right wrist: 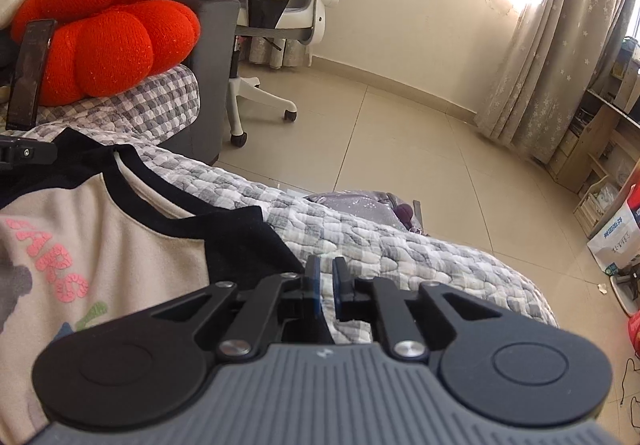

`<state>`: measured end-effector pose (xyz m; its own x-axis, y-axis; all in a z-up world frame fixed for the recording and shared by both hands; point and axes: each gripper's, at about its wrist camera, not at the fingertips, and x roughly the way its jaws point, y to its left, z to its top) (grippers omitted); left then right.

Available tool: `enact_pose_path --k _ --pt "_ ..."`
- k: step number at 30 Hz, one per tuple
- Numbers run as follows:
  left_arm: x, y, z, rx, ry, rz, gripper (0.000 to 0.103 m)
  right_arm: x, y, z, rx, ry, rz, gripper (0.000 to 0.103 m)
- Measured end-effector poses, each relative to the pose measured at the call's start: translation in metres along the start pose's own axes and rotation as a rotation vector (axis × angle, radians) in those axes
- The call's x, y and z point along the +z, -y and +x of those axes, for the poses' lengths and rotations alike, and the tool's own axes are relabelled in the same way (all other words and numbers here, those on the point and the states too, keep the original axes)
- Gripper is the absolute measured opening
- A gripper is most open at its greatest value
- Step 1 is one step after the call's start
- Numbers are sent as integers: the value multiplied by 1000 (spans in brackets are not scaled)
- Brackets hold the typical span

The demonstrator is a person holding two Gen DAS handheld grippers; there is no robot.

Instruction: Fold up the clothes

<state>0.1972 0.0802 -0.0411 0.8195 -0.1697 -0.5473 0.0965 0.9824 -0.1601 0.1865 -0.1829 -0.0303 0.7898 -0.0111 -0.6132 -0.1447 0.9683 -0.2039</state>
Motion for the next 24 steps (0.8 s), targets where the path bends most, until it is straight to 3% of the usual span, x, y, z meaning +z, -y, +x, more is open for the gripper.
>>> enact_pose_path --k 4,6,17,24 --pt "-11 1 -17 -7 -6 0 39 -12 0 -17 15 -19 5 20" --pt "-16 0 -24 -8 -12 -8 39 -17 0 -26 23 -24 6 36" --pt "-46 -11 -62 -14 -54 -34 40 -45 -11 -72 84 -50 -20 36" --pt "-62 -21 -85 -22 -124 -22 42 -64 -17 -94 128 -81 -2 37"
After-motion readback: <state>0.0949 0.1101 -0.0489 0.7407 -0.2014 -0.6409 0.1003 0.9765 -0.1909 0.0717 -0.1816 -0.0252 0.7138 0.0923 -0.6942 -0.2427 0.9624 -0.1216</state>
